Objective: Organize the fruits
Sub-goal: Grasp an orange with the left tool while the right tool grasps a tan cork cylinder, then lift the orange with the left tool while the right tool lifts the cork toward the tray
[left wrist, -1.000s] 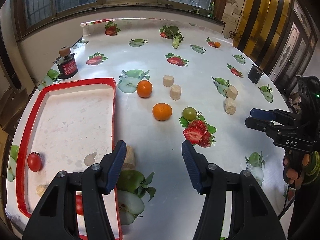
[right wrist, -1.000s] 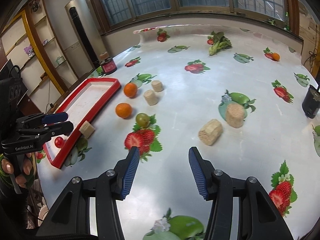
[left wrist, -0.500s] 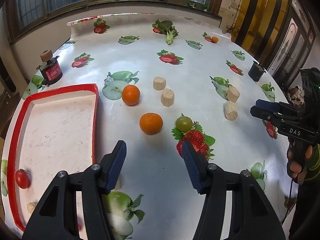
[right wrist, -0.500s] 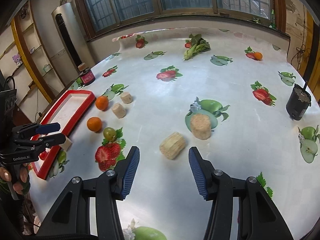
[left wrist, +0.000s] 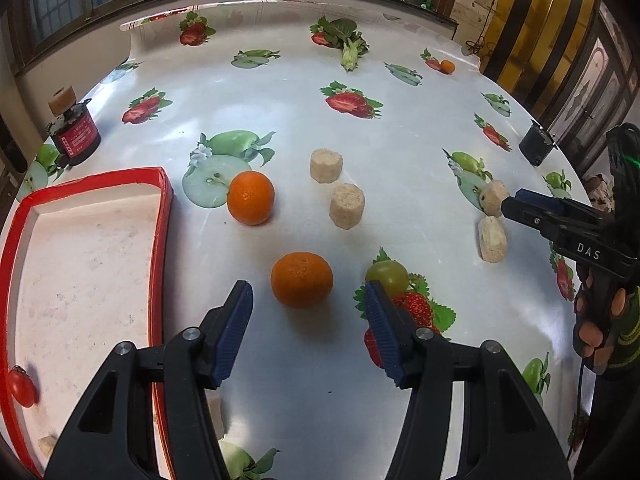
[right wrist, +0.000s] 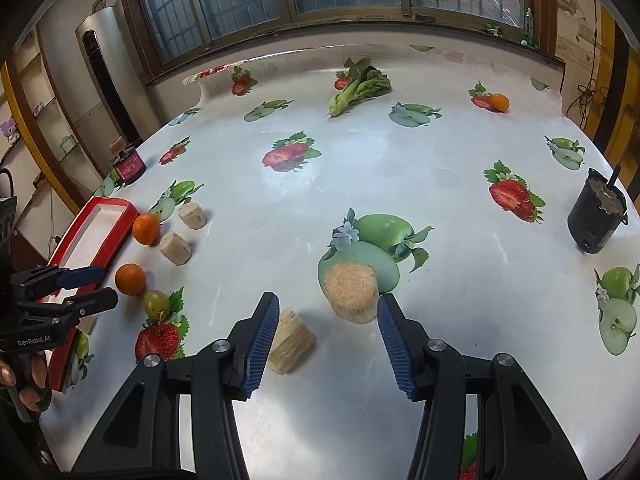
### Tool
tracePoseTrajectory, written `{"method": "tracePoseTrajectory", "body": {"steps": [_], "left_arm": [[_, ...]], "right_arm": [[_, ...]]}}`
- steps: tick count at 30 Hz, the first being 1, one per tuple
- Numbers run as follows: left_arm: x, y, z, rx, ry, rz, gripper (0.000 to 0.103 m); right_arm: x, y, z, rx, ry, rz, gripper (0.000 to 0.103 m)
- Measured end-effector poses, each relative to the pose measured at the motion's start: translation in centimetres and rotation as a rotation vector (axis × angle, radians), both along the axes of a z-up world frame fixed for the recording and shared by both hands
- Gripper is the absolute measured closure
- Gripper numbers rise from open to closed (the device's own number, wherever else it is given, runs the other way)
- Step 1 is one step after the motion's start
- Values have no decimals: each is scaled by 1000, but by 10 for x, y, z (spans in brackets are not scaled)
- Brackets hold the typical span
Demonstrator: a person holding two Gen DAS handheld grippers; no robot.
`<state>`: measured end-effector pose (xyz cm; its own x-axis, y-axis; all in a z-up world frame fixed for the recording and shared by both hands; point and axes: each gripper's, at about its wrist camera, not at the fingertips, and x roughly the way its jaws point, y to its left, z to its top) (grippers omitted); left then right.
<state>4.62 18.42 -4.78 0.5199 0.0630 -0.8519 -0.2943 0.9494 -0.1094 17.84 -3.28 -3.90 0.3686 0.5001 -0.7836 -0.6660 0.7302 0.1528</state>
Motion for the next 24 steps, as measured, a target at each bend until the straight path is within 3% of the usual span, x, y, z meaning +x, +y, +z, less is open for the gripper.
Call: {"method": "tracePoseTrajectory", "body": {"steps": [5, 10, 12, 13, 18, 24], "left_arm": [[10, 0, -14, -15, 28, 2, 48], [13, -4, -20, 12, 24, -11, 71], [12, -4, -20, -3, 19, -17, 71], [11, -4, -19, -8, 17, -21, 71], [5, -8, -13, -8, -5, -27, 71], [-9, -12, 6, 22, -44, -14, 71]], "right_arm": [[10, 7, -13, -16, 13, -10, 50], [18, 12, -22, -14, 20, -13, 51], [18, 12, -23, -11, 16, -15, 56], [18, 12, -23, -3, 19, -10, 65], [7, 14, -19, -35, -2, 7, 64], [-14, 11, -1, 15, -4, 31, 64]]}}
